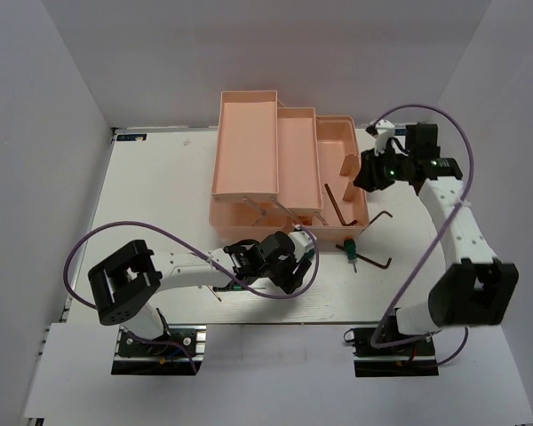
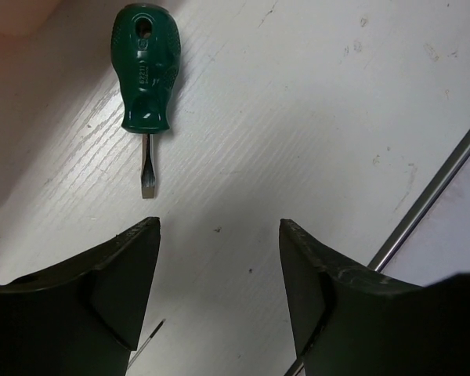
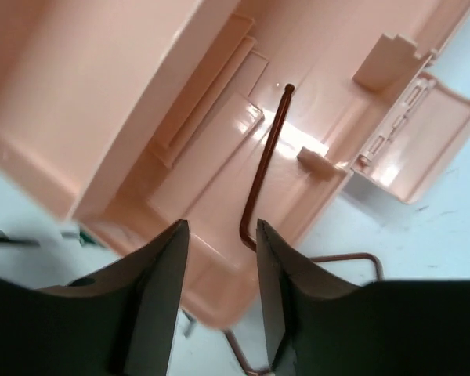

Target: Sort the tools into containers

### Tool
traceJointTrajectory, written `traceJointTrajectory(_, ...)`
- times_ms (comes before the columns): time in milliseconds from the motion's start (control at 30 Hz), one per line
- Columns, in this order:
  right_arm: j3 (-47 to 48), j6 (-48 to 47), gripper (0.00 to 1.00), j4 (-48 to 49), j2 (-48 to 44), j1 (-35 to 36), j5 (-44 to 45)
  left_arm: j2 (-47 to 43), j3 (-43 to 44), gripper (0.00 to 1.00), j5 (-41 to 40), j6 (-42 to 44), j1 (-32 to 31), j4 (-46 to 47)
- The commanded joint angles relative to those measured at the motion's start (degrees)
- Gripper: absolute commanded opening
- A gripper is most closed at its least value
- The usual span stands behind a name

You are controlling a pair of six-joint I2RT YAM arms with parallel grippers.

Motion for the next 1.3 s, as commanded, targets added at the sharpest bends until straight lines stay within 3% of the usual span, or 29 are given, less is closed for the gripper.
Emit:
traceJointTrajectory(0,-6.01,-15.79,0.41,-5.65,-7.74,-1.70,-5.66,-3.13,-1.44,0.73,-1.66,-0.29,-0.26,0.62)
traceJointTrajectory(133,-18.76,-38.10,0.18,-12.92,-22.40,-3.29,-5.41,-4.98,-3.54,0.73,-1.67,-0.29,-0.26,1.32)
traceJointTrajectory(200,-26.21,-40.27,0.13,-14.97,-24.96,-3.29,-1.64,-5.51,-4.17,0.73,-1.67,-0.29,-0.26,2.37)
traceJointTrajectory(300,-35.08,-41.16,0.21,-12.71,-27.35,-3.20,1.70,-5.51,-4.17,0.73,-1.06,-0.29,-0.26,2.91)
traceJointTrajectory(333,-36.25,-39.51,0.32,-11.38,-28.05,-3.29,1.89,-4.90,-4.17,0.73,-1.05,-0.29,-0.26,2.91)
traceJointTrajectory(433,-42.82,-35.99,0.45,-2.78,-29.37,-3.20,3.38,-4.89,-4.69,0.73,-0.43,-0.29,-0.26,4.13)
traceJointTrajectory(633,-50.14,-30.79,0.52,14.18,-26.22,-3.20,7.78,-5.42,-5.84,0.73,0.09,-0.81,-0.26,4.75)
traceJointTrajectory(900,-53.67,-31.05,0.52,22.73,-20.07,-3.29,11.74,-5.42,-6.36,0.73,0.09,-0.81,-0.26,4.75)
traceJointTrajectory(1000,-52.80,-32.80,0.52,22.12,-17.35,-3.20,11.48,-4.90,-6.36,0.73,0.09,-1.34,-0.26,4.75)
traceJointTrajectory(1133,-49.54,-38.15,0.46,14.49,-13.21,-3.29,8.40,-4.89,-6.36,0.73,0.09,-1.34,-0.26,4.75)
traceJointTrajectory(1267,-44.71,-44.22,0.41,-1.50,-7.85,-3.29,3.92,-6.03,-6.36,0.73,-0.43,-1.34,-0.26,4.22)
